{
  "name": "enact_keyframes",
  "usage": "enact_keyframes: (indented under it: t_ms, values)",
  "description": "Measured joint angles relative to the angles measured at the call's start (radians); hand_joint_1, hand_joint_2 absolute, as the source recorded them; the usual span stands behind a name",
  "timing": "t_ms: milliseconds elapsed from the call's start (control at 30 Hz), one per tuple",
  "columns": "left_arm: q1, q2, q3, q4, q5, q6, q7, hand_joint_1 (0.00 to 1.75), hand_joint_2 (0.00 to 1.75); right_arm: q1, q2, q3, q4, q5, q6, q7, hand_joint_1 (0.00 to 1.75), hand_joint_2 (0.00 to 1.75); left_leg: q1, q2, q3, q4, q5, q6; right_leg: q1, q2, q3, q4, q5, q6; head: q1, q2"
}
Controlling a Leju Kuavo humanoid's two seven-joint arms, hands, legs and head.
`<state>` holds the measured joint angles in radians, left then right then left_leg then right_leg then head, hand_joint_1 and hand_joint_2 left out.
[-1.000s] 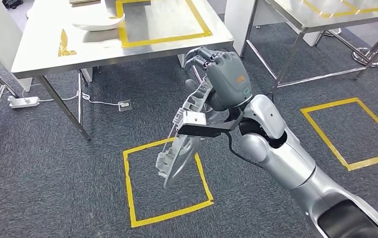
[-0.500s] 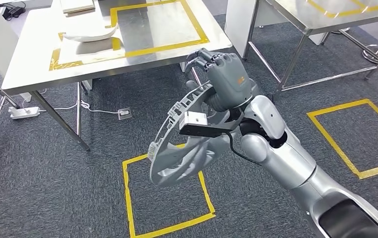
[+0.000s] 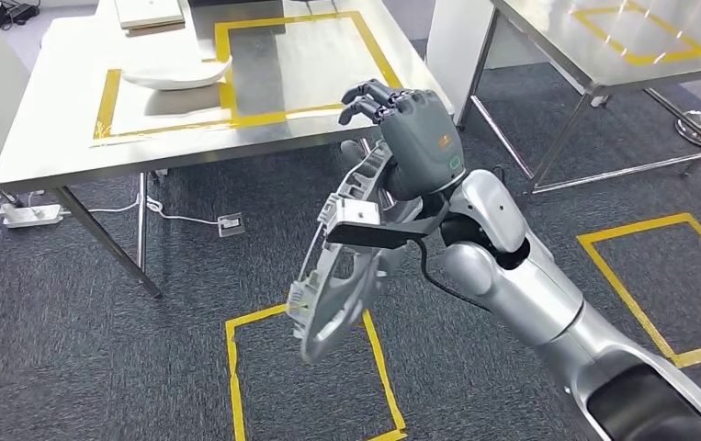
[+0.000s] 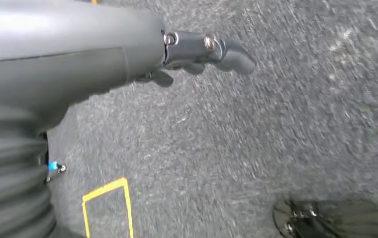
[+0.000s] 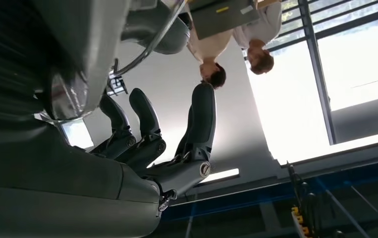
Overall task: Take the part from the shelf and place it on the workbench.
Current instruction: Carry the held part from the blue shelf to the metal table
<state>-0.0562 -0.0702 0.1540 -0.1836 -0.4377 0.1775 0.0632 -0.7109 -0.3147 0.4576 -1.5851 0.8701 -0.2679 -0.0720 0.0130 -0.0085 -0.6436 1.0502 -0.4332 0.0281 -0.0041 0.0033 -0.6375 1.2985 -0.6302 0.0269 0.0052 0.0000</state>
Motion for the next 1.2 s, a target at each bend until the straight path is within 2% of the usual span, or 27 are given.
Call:
enact_keyframes:
  t_ms: [33,67,100,133,200,233,267,333,367,433,500,533,567,600,633,700,733,767,833,900,933,1000,1033,1067,1100,1133,1200]
  values:
    - [0.001,0.0,0.0,0.0,-0.002,0.0,0.0,0.0,1.75,0.002,0.0,0.0,0.001,0.002,0.0,0.001,1.75,1.75,0.0,-0.003,0.013,0.0,-0.012,0.0,0.0,0.0,-0.035,0.019,-0.034,0.001,0.0,0.0]
    - [0.001,-0.001,0.0,0.0,-0.003,0.0,0.0,0.0,1.75,0.004,0.0,0.001,0.002,0.005,-0.001,0.002,1.75,1.75,0.0,-0.005,0.028,0.0,-0.024,-0.001,-0.001,0.0,-0.055,0.011,-0.051,0.0,0.0,0.0]
    - [0.002,-0.001,0.0,0.0,-0.003,0.0,0.001,0.0,1.75,0.006,0.0,0.001,0.003,0.006,-0.001,0.002,1.75,1.75,0.0,-0.007,0.044,0.0,-0.037,-0.002,-0.001,0.0,-0.065,-0.021,-0.042,-0.002,0.0,0.0]
    - [0.003,-0.002,0.0,0.0,-0.004,0.0,0.001,0.0,1.75,0.006,0.0,0.001,0.003,0.006,-0.002,0.003,1.75,1.75,-0.001,-0.009,0.06,0.0,-0.05,-0.004,0.0,-0.001,-0.063,-0.074,-0.001,-0.007,0.0,0.0]
    - [0.002,-0.003,0.0,0.001,-0.004,-0.001,0.001,0.0,1.75,0.007,0.0,0.002,0.005,0.007,-0.003,0.003,1.75,1.75,-0.003,-0.013,0.089,0.002,-0.076,-0.011,0.005,-0.002,-0.056,-0.194,0.133,-0.018,0.001,0.0]
    - [0.001,-0.004,0.0,0.001,-0.005,-0.001,0.002,0.0,1.75,0.008,0.0,0.002,0.007,0.007,-0.003,0.004,1.75,1.75,-0.005,-0.015,0.099,0.001,-0.088,-0.017,0.008,-0.002,-0.05,-0.233,0.187,-0.023,0.001,0.0]
    - [0.0,-0.004,0.0,0.001,-0.008,-0.001,0.002,0.0,1.75,0.008,0.0,0.002,0.008,0.008,-0.004,0.005,1.75,1.75,-0.007,-0.017,0.107,0.004,-0.095,-0.023,0.009,-0.001,-0.046,-0.254,0.217,-0.027,0.0,0.0]
    - [-0.001,-0.005,0.0,0.0,-0.015,-0.002,0.005,0.0,1.75,0.004,0.001,0.002,0.008,0.011,-0.005,0.007,1.75,1.75,-0.009,-0.016,0.109,0.022,-0.096,-0.035,0.007,0.001,-0.028,-0.26,0.221,-0.036,0.0,0.0]
    - [-0.002,-0.005,0.0,0.0,-0.019,-0.002,0.005,0.0,1.75,0.0,0.001,0.001,0.009,0.012,-0.005,0.007,1.75,1.75,-0.009,-0.013,0.097,0.051,-0.087,-0.041,0.004,0.001,-0.017,-0.262,0.217,-0.042,-0.001,0.0]
    - [-0.004,-0.005,0.0,-0.001,-0.023,-0.002,0.005,0.0,1.75,-0.006,0.002,-0.004,0.014,0.013,-0.008,0.005,1.75,1.75,-0.008,-0.007,0.038,0.146,-0.087,-0.051,0.002,0.0,0.004,-0.265,0.203,-0.054,-0.002,0.0]
    - [-0.004,-0.005,0.0,-0.001,-0.025,-0.002,0.005,0.0,1.75,-0.008,0.003,-0.007,0.024,0.013,-0.013,0.0,1.75,1.75,-0.005,-0.003,-0.038,0.249,-0.135,-0.058,0.002,0.0,0.024,-0.265,0.183,-0.059,-0.002,0.0]
    - [-0.003,-0.006,0.0,-0.001,-0.026,-0.002,0.004,0.0,1.75,-0.007,0.003,-0.008,0.032,0.013,-0.016,-0.003,1.75,1.75,-0.004,-0.003,-0.068,0.277,-0.165,-0.061,0.001,0.001,0.036,-0.265,0.173,-0.059,-0.002,0.0]
    - [-0.002,-0.006,0.0,-0.001,-0.027,-0.002,0.003,0.0,1.75,-0.006,0.003,-0.009,0.04,0.014,-0.018,-0.005,1.75,1.75,-0.003,-0.002,-0.087,0.279,-0.183,-0.062,0.0,0.002,0.049,-0.265,0.162,-0.057,-0.002,0.0]
    - [-0.001,-0.006,0.0,-0.001,-0.03,-0.002,0.002,0.0,1.75,-0.006,0.003,-0.01,0.047,0.014,-0.021,-0.007,1.75,1.75,-0.003,-0.002,-0.092,0.253,-0.178,-0.063,-0.001,0.003,0.063,-0.265,0.15,-0.055,-0.002,0.0]
    - [0.0,-0.006,0.0,-0.001,-0.034,-0.001,0.0,0.0,1.75,-0.005,0.003,-0.012,0.054,0.015,-0.024,-0.009,1.75,1.75,-0.002,-0.001,-0.085,0.202,-0.146,-0.064,-0.003,0.004,0.079,-0.265,0.138,-0.052,-0.002,0.0]
    - [0.0,-0.007,-0.001,-0.001,-0.043,0.003,-0.002,0.0,1.75,-0.004,0.003,-0.016,0.064,0.017,-0.031,-0.011,1.75,1.75,0.002,0.005,-0.059,0.078,-0.041,-0.062,-0.005,0.005,0.104,-0.263,0.113,-0.042,-0.004,0.0]
    - [-0.002,-0.007,-0.002,0.0,-0.048,0.004,-0.002,0.0,1.75,-0.004,0.003,-0.018,0.068,0.018,-0.033,-0.012,1.75,1.75,0.003,0.009,-0.047,0.035,-0.003,-0.057,-0.004,0.006,0.113,-0.263,0.1,-0.035,-0.004,0.0]
    - [-0.003,-0.008,-0.003,0.0,-0.051,0.006,-0.001,0.0,1.75,-0.002,0.003,-0.02,0.072,0.019,-0.035,-0.012,1.75,1.75,0.004,0.011,-0.041,0.012,0.018,-0.049,-0.002,0.007,0.121,-0.261,0.092,-0.028,-0.004,0.0]
    - [-0.006,-0.009,-0.003,-0.001,-0.055,0.011,0.0,0.0,1.75,0.0,0.003,-0.028,0.077,0.019,-0.037,-0.013,1.75,1.75,0.003,0.012,-0.026,0.005,0.016,-0.03,0.0,0.008,0.132,-0.257,0.088,-0.014,-0.001,0.0]
    - [-0.008,-0.01,-0.004,-0.003,-0.056,0.019,-0.002,0.0,1.75,0.002,0.002,-0.038,0.081,0.019,-0.039,-0.014,1.75,1.75,0.004,0.01,-0.011,0.003,0.011,-0.015,-0.002,0.005,0.114,-0.213,0.09,-0.005,0.0,0.0]
    - [-0.01,-0.01,-0.004,-0.004,-0.056,0.023,-0.003,0.0,1.75,0.002,0.001,-0.04,0.083,0.02,-0.04,-0.014,1.75,1.75,0.005,0.009,-0.003,0.003,0.005,-0.008,-0.003,0.003,0.085,-0.167,0.083,-0.001,0.001,0.0]
    - [-0.013,-0.011,-0.004,-0.005,-0.056,0.028,-0.003,0.0,1.75,0.004,0.001,-0.042,0.09,0.02,-0.04,-0.015,1.75,1.75,0.003,0.008,0.01,0.002,-0.009,-0.002,-0.004,0.002,0.001,-0.051,0.042,0.006,0.002,0.0]
    - [-0.013,-0.011,-0.004,-0.005,-0.056,0.029,-0.003,0.0,1.75,0.006,0.001,-0.043,0.093,0.02,-0.04,-0.015,1.75,1.75,0.003,0.007,0.017,0.003,-0.017,-0.001,-0.004,0.002,-0.038,-0.008,0.018,0.008,0.002,0.0]
    - [-0.013,-0.011,-0.004,-0.005,-0.055,0.029,-0.003,0.0,1.75,0.009,0.001,-0.043,0.097,0.021,-0.039,-0.015,1.75,1.75,0.002,0.006,0.025,0.003,-0.026,-0.001,-0.004,0.002,-0.066,0.009,0.007,0.007,0.002,0.0]
    - [-0.012,-0.011,-0.004,-0.005,-0.055,0.03,-0.003,0.0,1.75,0.01,0.001,-0.043,0.101,0.021,-0.039,-0.015,1.75,1.75,0.002,0.005,0.036,0.003,-0.034,-0.001,-0.004,0.001,-0.076,-0.007,0.019,0.004,0.002,0.0]
    - [-0.012,-0.011,-0.004,-0.005,-0.055,0.03,-0.004,0.0,1.75,0.011,0.001,-0.043,0.103,0.021,-0.038,-0.015,1.75,1.75,0.001,0.003,0.048,0.003,-0.043,-0.002,-0.003,0.001,-0.07,-0.053,0.054,-0.002,0.002,0.0]
    - [-0.012,-0.013,-0.004,-0.005,-0.055,0.03,-0.004,0.0,1.75,0.007,0.001,-0.044,0.107,0.022,-0.036,-0.015,1.75,1.75,-0.001,0.001,0.068,0.001,-0.061,-0.007,0.004,-0.002,-0.033,-0.185,0.147,-0.018,0.002,0.0]
